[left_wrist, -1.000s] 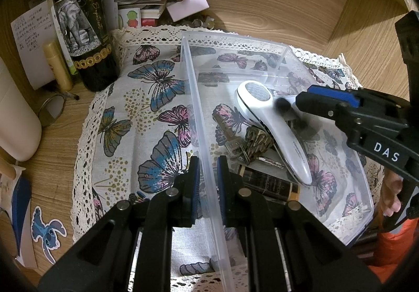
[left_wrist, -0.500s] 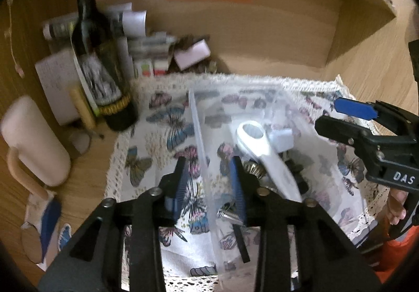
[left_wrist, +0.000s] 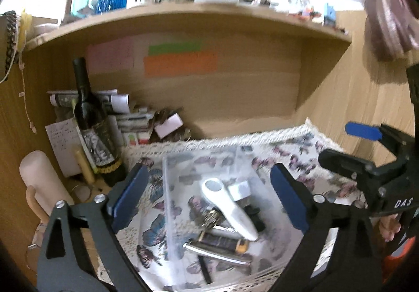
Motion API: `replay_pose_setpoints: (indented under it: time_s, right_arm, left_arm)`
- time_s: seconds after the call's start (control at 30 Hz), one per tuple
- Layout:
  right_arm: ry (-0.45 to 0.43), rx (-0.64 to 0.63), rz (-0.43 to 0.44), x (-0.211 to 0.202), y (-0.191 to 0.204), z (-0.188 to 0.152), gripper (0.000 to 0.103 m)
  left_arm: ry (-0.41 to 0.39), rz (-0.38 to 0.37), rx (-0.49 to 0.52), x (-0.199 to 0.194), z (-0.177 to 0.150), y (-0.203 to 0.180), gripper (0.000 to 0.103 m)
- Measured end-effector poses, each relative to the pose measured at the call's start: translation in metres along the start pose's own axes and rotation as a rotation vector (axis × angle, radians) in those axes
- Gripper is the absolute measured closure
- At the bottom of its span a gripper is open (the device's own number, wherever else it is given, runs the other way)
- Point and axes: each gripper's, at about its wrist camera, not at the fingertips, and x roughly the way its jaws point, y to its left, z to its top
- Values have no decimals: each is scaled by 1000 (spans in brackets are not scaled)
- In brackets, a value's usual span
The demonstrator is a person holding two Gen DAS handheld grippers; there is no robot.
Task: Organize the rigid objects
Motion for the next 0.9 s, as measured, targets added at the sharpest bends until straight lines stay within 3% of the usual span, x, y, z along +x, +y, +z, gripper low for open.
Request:
replay_pose_setpoints:
  time_s: [0.3, 0.9]
  right_arm:
    - [-68, 0, -27, -30, -7, -11, 0]
    - [-106, -11, -41, -40, -3, -14, 0]
  left_arm:
    - [-84, -9, -17, -22, -1, -18, 2]
    - [-102, 0, -16, -28, -6, -20, 1]
